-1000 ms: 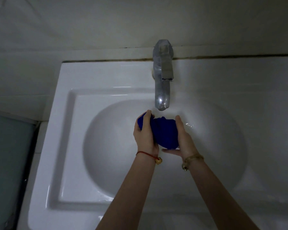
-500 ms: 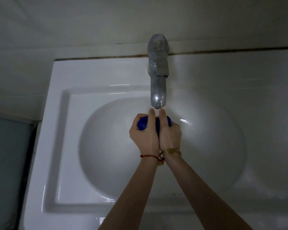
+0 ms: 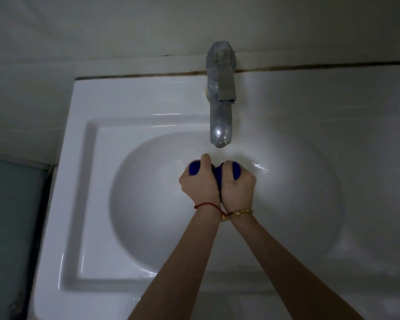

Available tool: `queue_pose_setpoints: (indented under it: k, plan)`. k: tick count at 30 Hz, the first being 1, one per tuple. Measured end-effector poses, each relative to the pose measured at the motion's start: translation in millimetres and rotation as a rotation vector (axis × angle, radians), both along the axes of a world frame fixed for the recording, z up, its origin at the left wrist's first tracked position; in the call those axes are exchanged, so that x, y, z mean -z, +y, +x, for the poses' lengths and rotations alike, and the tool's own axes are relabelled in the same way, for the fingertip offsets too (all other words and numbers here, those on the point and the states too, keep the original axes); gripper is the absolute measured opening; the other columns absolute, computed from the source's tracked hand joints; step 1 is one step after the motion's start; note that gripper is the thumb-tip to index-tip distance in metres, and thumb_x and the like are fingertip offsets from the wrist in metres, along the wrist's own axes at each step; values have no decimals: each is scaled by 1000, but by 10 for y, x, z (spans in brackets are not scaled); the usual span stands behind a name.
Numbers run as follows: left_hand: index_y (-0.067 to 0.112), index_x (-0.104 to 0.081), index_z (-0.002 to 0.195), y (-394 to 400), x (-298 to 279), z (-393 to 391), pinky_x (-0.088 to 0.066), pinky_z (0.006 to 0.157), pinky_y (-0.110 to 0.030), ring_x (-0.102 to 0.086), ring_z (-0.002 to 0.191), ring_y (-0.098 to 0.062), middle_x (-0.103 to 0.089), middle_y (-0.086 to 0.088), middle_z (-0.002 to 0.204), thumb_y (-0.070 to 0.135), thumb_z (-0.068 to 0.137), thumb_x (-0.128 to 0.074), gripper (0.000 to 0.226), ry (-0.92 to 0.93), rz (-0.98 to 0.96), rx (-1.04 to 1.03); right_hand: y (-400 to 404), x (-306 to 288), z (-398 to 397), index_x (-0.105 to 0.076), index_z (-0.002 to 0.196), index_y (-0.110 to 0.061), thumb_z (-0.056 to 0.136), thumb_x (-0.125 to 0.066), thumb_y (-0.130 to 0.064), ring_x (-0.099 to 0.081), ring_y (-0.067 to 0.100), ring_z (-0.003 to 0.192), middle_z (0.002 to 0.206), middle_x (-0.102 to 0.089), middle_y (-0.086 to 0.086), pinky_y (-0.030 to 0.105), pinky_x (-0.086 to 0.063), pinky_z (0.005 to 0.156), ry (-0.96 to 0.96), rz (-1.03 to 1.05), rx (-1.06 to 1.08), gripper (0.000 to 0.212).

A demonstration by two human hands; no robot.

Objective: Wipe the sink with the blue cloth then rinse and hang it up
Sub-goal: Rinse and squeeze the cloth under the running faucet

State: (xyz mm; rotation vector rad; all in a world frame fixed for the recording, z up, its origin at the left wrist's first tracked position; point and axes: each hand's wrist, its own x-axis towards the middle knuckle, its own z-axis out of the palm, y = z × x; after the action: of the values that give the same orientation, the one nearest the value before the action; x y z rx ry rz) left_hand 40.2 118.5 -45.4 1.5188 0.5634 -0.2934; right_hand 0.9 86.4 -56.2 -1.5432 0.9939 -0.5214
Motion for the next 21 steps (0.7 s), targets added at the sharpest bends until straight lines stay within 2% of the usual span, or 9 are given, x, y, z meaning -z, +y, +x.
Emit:
queue_pose_setpoints:
  k: [2,4,6,10,12,14,17,19,21]
  plan:
    - [22,-59,55,2,-15,-59,-47,59,-20,-53,55,-3,-58,12,53,15,86,-66,33,-67,32,32,-45,22,-28,-42,55,-15,92,-50,-20,-40,4,43,48,-44,-6,16,-33,43,7,-41,-45,38]
    - [23,-71,87,7,-42,-102,-52,76,-16,-64,83,1,-71,14,88,24,90,-67,5,-83,6,68,-75,12,-57,-51,72,-15,92,-50,-33,-51,0,52,61,-54,-7,10,-38,49,26,15,-80,27]
    - [28,-71,104,17,-44,-108,-53,86,-21,-64,98,-4,-70,10,106,29,89,-69,15,-50,-16,96,-88,-7,-86,-56,88,-21,85,-48,-50,-59,-2,66,77,-63,-8,13,-45,58,73,148,-97,30]
    - [26,-73,97,36,-85,-82,-56,76,-17,-67,91,-3,-72,10,96,26,83,-76,15,-102,0,110,-128,-84,-16,-59,101,-24,89,-48,-57,-64,16,91,103,-66,2,34,-54,74,171,527,-67,38]
    - [27,-74,90,53,-96,-60,-58,76,-22,-68,91,-8,-74,9,94,21,83,-76,10,-113,-41,138,-191,-127,35,-62,109,-21,89,-51,-55,-63,25,102,112,-66,7,45,-54,88,175,768,-22,41]
    - [28,-75,87,66,-105,-28,-60,79,-31,-69,94,-15,-74,5,95,18,83,-74,11,-77,-110,165,-260,-156,53,-62,115,-14,86,-60,-48,-63,30,105,113,-67,11,47,-54,88,134,953,2,44]
    - [24,-76,90,93,-111,20,-60,81,-38,-68,98,-23,-74,-3,100,16,84,-73,11,16,-230,151,-315,-173,46,-64,108,-16,84,-65,-43,-65,29,98,107,-69,10,42,-57,75,123,1050,-35,36]
    - [23,-75,93,99,-90,29,-59,82,-40,-68,99,-24,-73,-3,101,18,84,-73,10,34,-225,158,-332,-153,59,-63,110,-19,83,-64,-45,-63,30,100,109,-67,9,45,-56,77,166,1069,-75,37]
    - [23,-73,90,110,-71,-16,-59,80,-38,-68,95,-20,-73,0,96,19,85,-73,7,-32,-146,196,-298,-136,69,-61,116,-21,84,-60,-50,-61,31,106,115,-65,9,50,-54,82,217,1062,-110,43]
